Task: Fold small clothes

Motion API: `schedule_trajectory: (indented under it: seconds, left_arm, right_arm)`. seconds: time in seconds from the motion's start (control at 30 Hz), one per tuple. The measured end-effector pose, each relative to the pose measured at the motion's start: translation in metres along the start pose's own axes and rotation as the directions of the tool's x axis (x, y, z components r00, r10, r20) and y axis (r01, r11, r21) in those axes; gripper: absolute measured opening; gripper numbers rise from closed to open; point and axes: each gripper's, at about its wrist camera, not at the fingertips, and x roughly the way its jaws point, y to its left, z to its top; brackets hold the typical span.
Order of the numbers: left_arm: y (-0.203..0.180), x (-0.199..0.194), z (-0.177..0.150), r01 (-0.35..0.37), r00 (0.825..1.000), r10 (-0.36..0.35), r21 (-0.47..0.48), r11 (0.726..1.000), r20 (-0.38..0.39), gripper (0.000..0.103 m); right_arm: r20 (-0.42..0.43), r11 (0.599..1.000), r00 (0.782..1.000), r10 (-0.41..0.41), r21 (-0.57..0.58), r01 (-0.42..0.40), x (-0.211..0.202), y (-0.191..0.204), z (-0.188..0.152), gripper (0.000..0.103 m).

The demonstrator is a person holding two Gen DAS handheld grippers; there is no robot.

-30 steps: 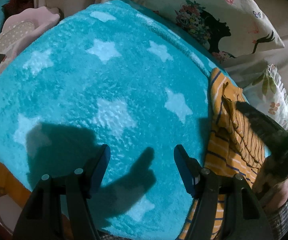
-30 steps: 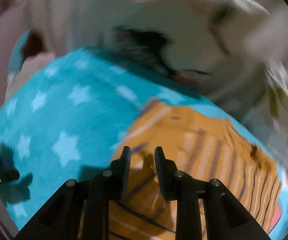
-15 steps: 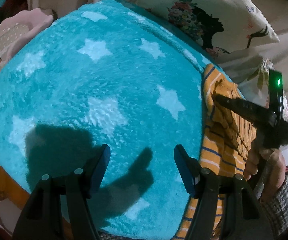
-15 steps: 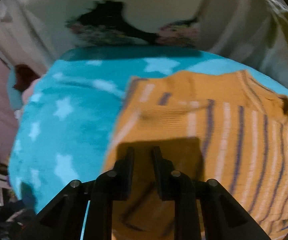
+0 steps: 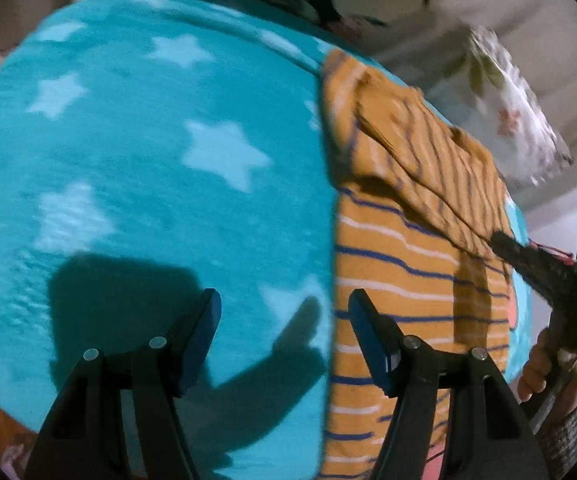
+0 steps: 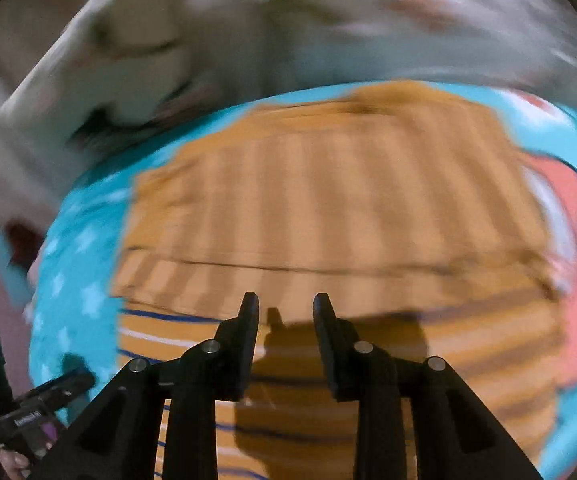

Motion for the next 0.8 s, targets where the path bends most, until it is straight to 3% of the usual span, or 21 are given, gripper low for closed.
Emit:
schedule_trajectory:
  seconds: [0.1, 0.17, 0.33, 0.4, 0.5, 0.57, 0.63, 0.8]
  left_arm:
    - [-0.010, 0.003, -0.006, 0.033, 0.999, -0.033, 0.002, 0.999, -0.014, 0.065]
    - [-0.012, 0.005, -0.010, 0.044, 0.999, -0.044, -0.005, 0.999, -0.025, 0.065]
    - [-0.021, 0.007, -0.023, 0.058, 0.998, -0.058, -0.020, 0.998, -0.014, 0.070]
    - [-0.024, 0.009, -0.027, 0.095, 0.995, -0.096, -0.036, 0.995, -0.010, 0.074]
    - [-0.028, 0.012, -0.032, 0.127, 0.992, -0.127, -0.055, 0.990, 0.017, 0.075]
    - [-0.030, 0.013, -0.039, 0.173, 0.985, -0.172, -0.074, 0.982, 0.014, 0.075]
    - [-0.033, 0.015, -0.052, 0.229, 0.973, -0.230, -0.101, 0.968, 0.006, 0.075]
    - [-0.051, 0.012, -0.092, 0.249, 0.969, -0.248, -0.085, 0.965, 0.022, 0.072]
  right_arm:
    - [0.050, 0.984, 0.992, -0.116, 0.144, 0.108, -0.037, -0.073, -0.016, 0.044]
    - [0.047, 0.962, 0.984, -0.174, 0.222, 0.159, -0.050, -0.113, -0.026, 0.046]
    - [0.016, 0.924, 0.987, -0.161, 0.353, 0.145, -0.056, -0.187, -0.051, 0.046]
    - [-0.007, 0.923, 0.999, -0.053, 0.381, 0.051, -0.048, -0.204, -0.062, 0.047]
    - [0.028, 0.916, 0.995, 0.092, 0.389, -0.096, -0.046, -0.213, -0.073, 0.051]
    - [0.025, 0.867, 0.965, 0.262, 0.434, -0.247, -0.041, -0.222, -0.082, 0.051]
    - [0.026, 0.824, 0.931, 0.364, 0.458, -0.334, -0.038, -0.224, -0.093, 0.051]
    - [0.010, 0.764, 0.862, 0.508, 0.457, -0.456, -0.041, -0.218, -0.132, 0.051]
